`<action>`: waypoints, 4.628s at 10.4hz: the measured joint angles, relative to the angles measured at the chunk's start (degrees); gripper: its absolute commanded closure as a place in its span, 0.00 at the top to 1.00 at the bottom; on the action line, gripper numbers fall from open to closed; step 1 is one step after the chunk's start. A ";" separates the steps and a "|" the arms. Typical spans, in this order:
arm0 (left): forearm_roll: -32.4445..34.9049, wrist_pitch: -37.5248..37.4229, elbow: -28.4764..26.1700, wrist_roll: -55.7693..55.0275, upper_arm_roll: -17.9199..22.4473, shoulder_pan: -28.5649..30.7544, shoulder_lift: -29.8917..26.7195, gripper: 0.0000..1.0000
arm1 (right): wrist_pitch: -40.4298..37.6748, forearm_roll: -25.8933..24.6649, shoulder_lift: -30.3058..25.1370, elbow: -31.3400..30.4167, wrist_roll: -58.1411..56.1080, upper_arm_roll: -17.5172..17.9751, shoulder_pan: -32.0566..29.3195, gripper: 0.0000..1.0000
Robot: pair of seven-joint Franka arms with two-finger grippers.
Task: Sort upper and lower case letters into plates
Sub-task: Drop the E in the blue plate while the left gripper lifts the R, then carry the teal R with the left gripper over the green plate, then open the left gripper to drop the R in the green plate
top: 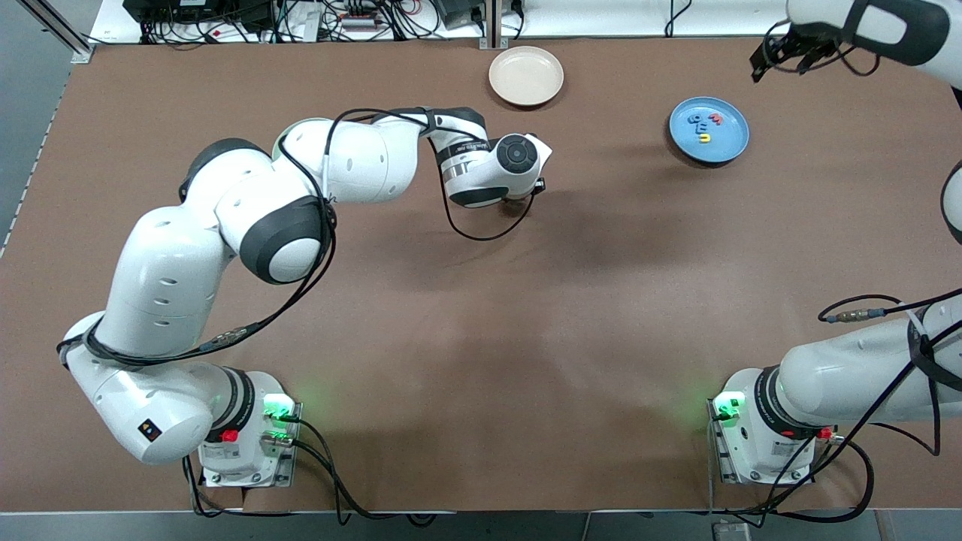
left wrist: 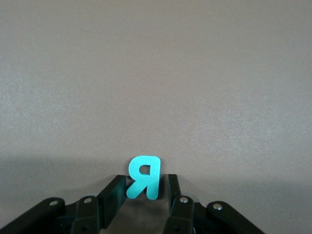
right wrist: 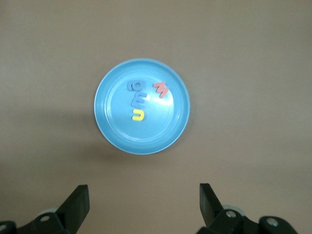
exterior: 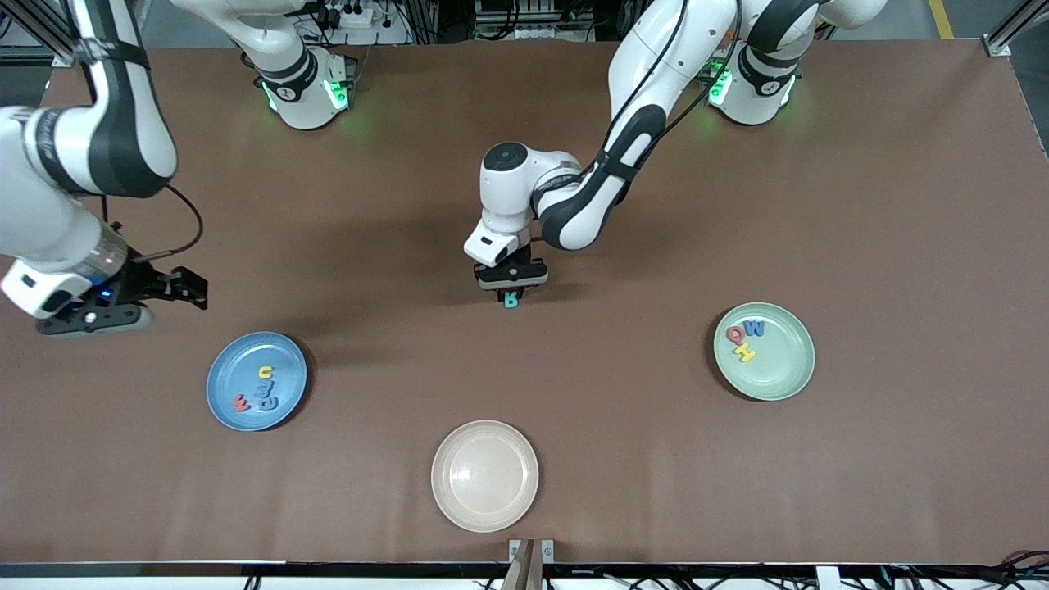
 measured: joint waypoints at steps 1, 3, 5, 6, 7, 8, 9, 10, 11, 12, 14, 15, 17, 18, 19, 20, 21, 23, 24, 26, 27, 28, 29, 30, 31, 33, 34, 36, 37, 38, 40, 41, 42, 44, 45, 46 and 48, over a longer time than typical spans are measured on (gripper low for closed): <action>0.00 0.00 0.01 0.57 0.06 0.37 -0.02 0.42 | -0.84 0.00 -1.06 1.48 0.67 0.14 -0.17 1.00; 0.00 0.00 0.04 1.31 0.10 1.39 -0.04 0.42 | -4.73 0.00 -3.44 3.15 4.94 1.62 -0.21 1.00; 0.00 0.00 0.04 1.34 0.08 1.49 -0.04 0.42 | -12.51 0.00 -4.18 10.04 7.26 2.90 0.39 1.00; 0.00 0.00 0.05 1.34 0.06 1.47 -0.04 0.41 | -15.69 0.19 -4.19 14.03 7.25 2.94 0.38 1.00; 0.00 0.00 0.05 1.34 0.05 1.47 -0.05 0.38 | -16.79 0.37 -4.14 15.77 6.51 2.86 0.17 1.00; 0.00 -0.02 0.04 1.33 0.03 1.46 -0.05 0.35 | -17.46 0.53 -4.08 16.34 5.17 2.72 -0.19 1.00; 0.00 -0.12 0.04 1.29 0.00 1.46 -0.09 0.35 | -19.49 0.60 -4.03 17.15 4.09 2.57 -0.68 1.00; 0.00 -0.24 0.03 1.23 -0.01 1.46 -0.16 0.33 | -22.84 0.73 -4.00 18.60 3.49 2.44 -1.20 1.00; -0.01 -0.28 0.03 1.17 -0.04 1.44 -0.22 0.31 | -25.74 1.21 -4.06 20.05 3.22 2.33 -1.57 1.00; -0.01 -0.32 0.03 1.14 -0.05 1.40 -0.26 0.20 | -27.44 1.84 -4.18 21.09 3.19 2.32 -1.68 1.00; -0.01 -0.32 0.03 1.12 -0.05 1.40 -0.31 0.12 | -28.36 3.36 -4.34 21.89 3.16 2.36 -1.68 1.00; -0.11 -0.32 0.03 1.10 -0.06 1.42 -0.31 0.10 | -28.38 3.87 -4.40 21.99 3.12 2.37 -1.68 1.00; -1.62 -0.32 0.06 1.07 -0.10 2.09 -0.49 0.09 | -28.38 4.08 -4.84 22.12 3.10 2.32 -2.02 1.00; -2.10 -0.32 0.10 1.30 -0.40 3.36 -0.71 0.10 | -28.41 4.14 -5.06 22.12 3.03 2.30 -2.31 1.00; -2.15 -0.47 0.12 2.43 -1.75 5.79 -1.10 0.10 | -28.44 4.17 -5.15 22.12 3.02 2.27 -2.40 1.00; -2.17 -1.60 0.17 4.99 -4.36 9.37 -1.61 0.10 | -28.44 4.19 -5.16 22.11 3.02 2.26 -2.42 1.00; -2.20 -4.09 0.25 8.26 -7.97 13.76 -2.26 0.10 | -28.44 4.20 -5.16 22.11 3.02 2.25 -2.42 1.00; -2.22 -11.14 0.41 15.06 -16.41 23.72 -4.11 0.10 | -28.50 4.21 -5.18 22.11 3.02 2.23 -2.44 1.00; -2.40 -15.77 0.52 19.70 -21.35 29.94 -5.25 0.10 | -28.53 4.21 -5.19 22.08 3.02 2.15 -2.48 1.00; -2.69 -25.08 0.42 31.90 -32.37 45.89 -6.40 0.11 | -28.59 4.22 -5.15 21.92 3.02 1.98 -2.57 1.00; -2.80 -29.04 0.11 38.64 -36.13 53.31 -6.46 0.12 | -28.60 4.23 -5.13 21.87 3.02 1.92 -2.61 1.00; -2.91 -32.38 -0.38 44.89 -38.51 59.32 -6.44 0.14 | -28.51 4.25 -5.11 21.84 3.02 1.87 -2.65 1.00; -2.99 -34.77 -1.17 51.30 -39.95 64.62 -6.43 0.15 | -28.30 4.29 -5.02 21.81 3.02 1.91 -2.64 1.00; -3.01 -35.49 -2.34 57.27 -40.56 69.23 -6.42 0.19 | -28.19 4.33 -4.91 21.79 3.01 1.99 -2.62 1.00; -3.01 -35.55 -3.98 63.21 -40.94 74.11 -6.40 0.20 | -28.19 4.35 -4.87 21.78 3.01 2.12 -2.59 1.00; -2.75 -35.01 -6.88 69.69 -41.62 80.94 -6.35 0.27 | -28.45 4.37 -4.92 21.81 2.97 2.17 -2.58 1.00; -1.94 -34.17 -7.70 70.23 -41.73 81.73 -6.30 0.32 | -29.09 4.37 -5.01 21.88 2.95 2.15 -2.59 1.00; -0.86 -32.05 -8.53 70.23 -41.84 81.51 -5.92 1.00 | -29.79 4.37 -5.45 21.99 2.89 2.07 -2.62 1.00; -0.80 -31.49 -8.69 70.23 -41.90 81.50 -5.83 1.00 | -29.83 4.37 -5.73 22.03 2.87 2.07 -2.62 1.00; -0.73 -31.33 -8.65 70.23 -41.98 81.57 -5.86 1.00 | -29.83 4.37 -5.88 22.06 2.87 2.04 -2.62 1.00; -0.47 -31.31 -8.03 70.26 -42.09 81.92 -6.22 1.00 | -29.85 4.37 -5.93 22.07 2.87 1.96 -2.63 1.00; -0.32 -31.25 -7.33 70.58 -42.17 82.36 -6.80 1.00 | -29.90 4.37 -5.93 22.07 2.87 1.90 -2.63 1.00; -0.29 -31.17 -6.45 70.91 -42.31 82.89 -8.09 1.00 | -29.94 4.37 -5.93 22.07 2.87 1.86 -2.63 1.00; -0.30 -31.21 -4.82 71.06 -42.71 83.69 -12.85 1.00 | -30.23 4.37 -5.96 22.08 2.87 1.82 -2.63 1.00; -0.30 -31.23 -4.16 71.06 -42.84 83.74 -15.50 1.00 | -30.50 4.37 -5.98 22.09 2.87 1.81 -2.63 1.00; -0.51 -31.31 -3.27 71.05 -42.89 83.75 -17.55 1.00 | -30.54 4.37 -5.99 22.11 2.87 1.80 -2.63 1.00; -2.50 -33.90 0.49 71.02 -42.90 83.86 -19.80 1.00 | -30.63 4.37 -6.00 22.14 2.87 1.78 -2.63 1.00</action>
